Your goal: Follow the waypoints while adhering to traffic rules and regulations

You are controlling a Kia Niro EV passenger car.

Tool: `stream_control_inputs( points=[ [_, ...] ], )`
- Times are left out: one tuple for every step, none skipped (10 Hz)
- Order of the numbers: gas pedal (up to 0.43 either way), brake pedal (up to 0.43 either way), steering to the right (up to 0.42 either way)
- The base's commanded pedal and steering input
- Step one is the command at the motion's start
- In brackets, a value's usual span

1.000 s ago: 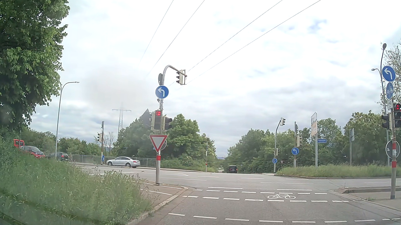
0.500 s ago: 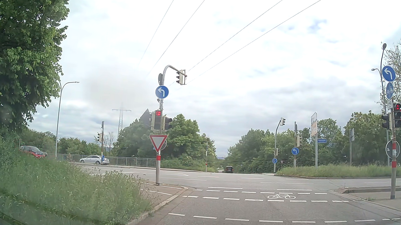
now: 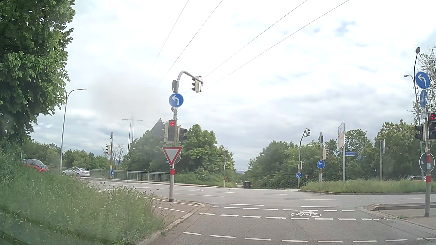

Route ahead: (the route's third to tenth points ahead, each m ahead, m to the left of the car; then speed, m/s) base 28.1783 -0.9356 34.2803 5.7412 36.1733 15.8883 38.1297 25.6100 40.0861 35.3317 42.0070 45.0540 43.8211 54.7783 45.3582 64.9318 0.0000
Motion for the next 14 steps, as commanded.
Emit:
stream_control_inputs(
  points=[
    [0.0, 0.244, -0.004],
    [0.0, 0.244, -0.005],
    [0.0, 0.244, -0.005],
    [0.0, 0.244, -0.005],
    [0.0, 0.244, -0.005],
    [0.0, 0.244, -0.005],
    [0.0, 0.244, -0.005],
    [0.0, 0.244, -0.006],
    [0.0, 0.244, -0.006],
    [0.0, 0.244, -0.006],
    [0.0, 0.244, -0.006],
    [0.0, 0.244, -0.006],
    [0.0, 0.244, -0.006],
    [0.0, 0.244, -0.006]
  ],
)
